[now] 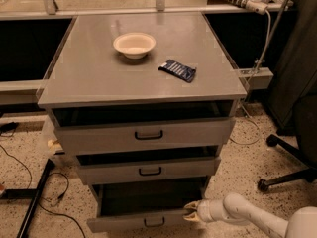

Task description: Open bottom drawer

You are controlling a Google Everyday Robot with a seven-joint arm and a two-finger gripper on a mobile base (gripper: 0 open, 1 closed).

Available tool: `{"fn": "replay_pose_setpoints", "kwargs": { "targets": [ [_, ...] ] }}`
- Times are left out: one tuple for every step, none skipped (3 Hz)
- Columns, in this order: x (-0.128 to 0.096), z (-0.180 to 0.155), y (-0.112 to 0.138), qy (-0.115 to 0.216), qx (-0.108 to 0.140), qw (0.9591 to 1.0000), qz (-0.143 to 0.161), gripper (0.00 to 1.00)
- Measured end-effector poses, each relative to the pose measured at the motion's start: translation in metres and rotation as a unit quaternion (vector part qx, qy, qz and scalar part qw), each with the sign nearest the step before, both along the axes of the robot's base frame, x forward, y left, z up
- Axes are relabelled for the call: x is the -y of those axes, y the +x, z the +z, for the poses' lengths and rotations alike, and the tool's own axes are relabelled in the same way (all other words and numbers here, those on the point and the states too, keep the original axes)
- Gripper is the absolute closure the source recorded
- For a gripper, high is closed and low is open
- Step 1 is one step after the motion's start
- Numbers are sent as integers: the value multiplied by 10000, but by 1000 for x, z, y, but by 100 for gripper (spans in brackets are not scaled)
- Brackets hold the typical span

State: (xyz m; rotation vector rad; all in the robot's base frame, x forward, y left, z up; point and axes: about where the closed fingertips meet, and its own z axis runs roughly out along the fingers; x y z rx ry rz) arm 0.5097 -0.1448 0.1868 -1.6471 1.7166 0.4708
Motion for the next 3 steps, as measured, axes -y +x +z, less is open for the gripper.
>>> {"fn": "replay_pose_setpoints", "kwargs": {
  "targets": [
    [0,0,0,1,-1,10000,2,34],
    [-2,-4,-4,77,-38,9999,136,11],
    [7,-20,-30,214,-130,9991,335,15]
  ]
}}
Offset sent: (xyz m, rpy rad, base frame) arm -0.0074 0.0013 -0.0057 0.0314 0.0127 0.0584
